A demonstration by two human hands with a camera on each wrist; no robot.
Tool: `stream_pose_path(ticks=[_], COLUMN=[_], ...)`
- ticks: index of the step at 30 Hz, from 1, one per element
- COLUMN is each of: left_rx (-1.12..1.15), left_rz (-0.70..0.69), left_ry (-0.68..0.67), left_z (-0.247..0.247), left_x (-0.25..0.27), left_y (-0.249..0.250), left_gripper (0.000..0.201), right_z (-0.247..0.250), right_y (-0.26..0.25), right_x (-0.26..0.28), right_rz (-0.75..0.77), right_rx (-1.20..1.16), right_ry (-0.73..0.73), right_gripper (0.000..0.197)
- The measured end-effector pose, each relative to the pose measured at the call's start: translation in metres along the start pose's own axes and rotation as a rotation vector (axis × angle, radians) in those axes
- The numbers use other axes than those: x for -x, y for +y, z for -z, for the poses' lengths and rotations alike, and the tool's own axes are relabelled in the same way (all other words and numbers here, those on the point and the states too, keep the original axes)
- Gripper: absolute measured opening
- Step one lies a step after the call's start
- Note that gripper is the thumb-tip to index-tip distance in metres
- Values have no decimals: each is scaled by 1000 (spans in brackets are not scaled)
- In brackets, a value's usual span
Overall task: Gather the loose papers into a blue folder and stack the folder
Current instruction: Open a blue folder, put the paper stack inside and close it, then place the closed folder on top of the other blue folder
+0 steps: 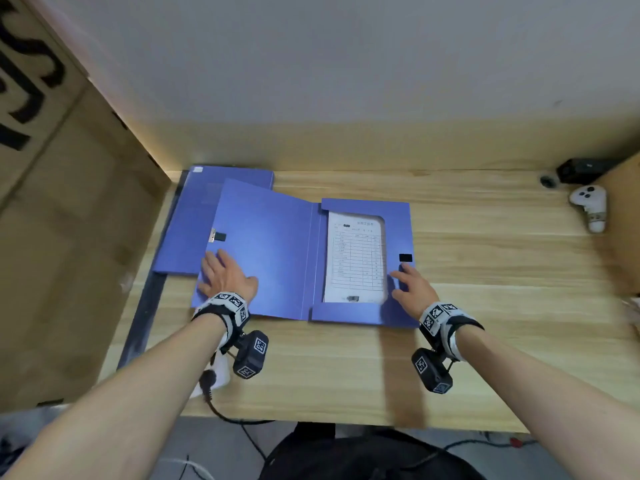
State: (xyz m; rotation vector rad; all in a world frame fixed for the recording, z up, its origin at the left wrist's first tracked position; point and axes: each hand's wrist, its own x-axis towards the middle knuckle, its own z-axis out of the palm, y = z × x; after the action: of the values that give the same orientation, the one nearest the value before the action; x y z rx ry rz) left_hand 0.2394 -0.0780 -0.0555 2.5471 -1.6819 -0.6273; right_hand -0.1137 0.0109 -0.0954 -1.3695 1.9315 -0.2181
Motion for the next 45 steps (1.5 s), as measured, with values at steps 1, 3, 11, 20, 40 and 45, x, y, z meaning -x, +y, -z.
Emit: stream_pose_path(ticks=[1, 3, 11, 20, 40, 45], left_rx=[19, 92, 365, 504, 174, 147], left_rz=[75, 211, 174, -210, -270, -275], left_ry=[-6, -45, -11, -411, -497, -431], left_z=[3, 7, 43, 90, -67, -84], left_x=[1, 3, 13, 66, 20, 24], left_y=[-8, -21, -35, 68, 113, 109], left_gripper=[91, 93, 28, 19, 77, 73], right_z=[-1, -2, -7, -5, 36, 26], right_y=[1, 1, 3, -2, 19, 35], right_x=[2, 8, 17, 21, -19, -21], right_rz=[4, 10, 42, 59, -205, -357], right_rx=[10, 38, 116, 95, -534, -314], right_ry=[-4, -20, -59, -65, 244, 175], right_gripper=[52, 53, 52, 49, 29, 26])
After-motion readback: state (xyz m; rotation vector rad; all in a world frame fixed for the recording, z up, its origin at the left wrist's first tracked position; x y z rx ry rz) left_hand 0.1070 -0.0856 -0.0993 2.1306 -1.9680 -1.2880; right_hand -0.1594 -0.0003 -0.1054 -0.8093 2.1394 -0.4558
